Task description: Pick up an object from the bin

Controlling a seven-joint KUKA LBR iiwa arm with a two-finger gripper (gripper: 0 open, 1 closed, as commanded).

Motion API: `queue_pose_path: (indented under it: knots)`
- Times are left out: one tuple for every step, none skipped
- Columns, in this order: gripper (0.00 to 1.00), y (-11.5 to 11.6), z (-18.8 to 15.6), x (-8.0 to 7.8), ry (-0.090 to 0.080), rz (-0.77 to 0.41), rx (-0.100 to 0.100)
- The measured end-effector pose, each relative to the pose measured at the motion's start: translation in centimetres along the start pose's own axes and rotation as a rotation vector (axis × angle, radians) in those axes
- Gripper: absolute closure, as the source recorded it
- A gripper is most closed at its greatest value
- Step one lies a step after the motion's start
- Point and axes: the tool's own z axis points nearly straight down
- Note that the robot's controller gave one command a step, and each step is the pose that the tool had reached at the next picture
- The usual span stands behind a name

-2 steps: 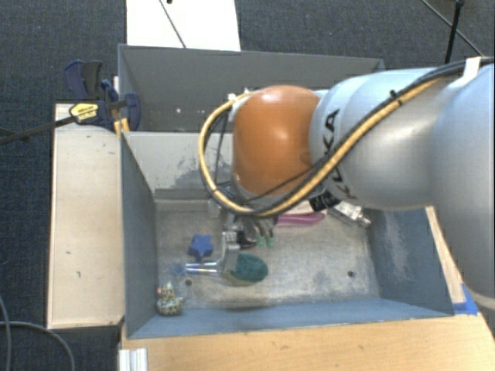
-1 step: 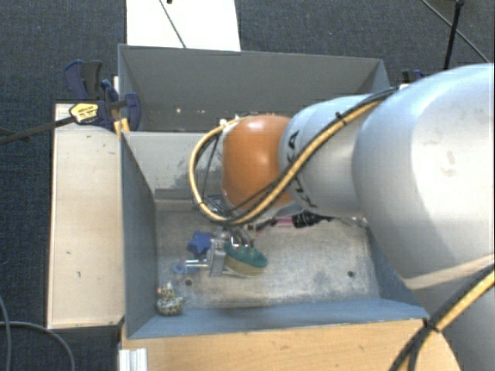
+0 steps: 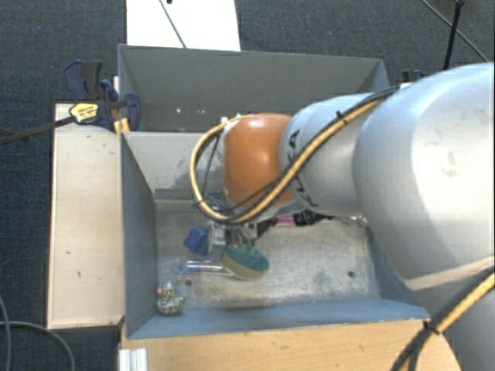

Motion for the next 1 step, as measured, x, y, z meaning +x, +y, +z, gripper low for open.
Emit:
queue_pose_path:
  knots:
    - [1.00, 1.74, -16.18, 2.79, -0.002, -0.054, -0.001]
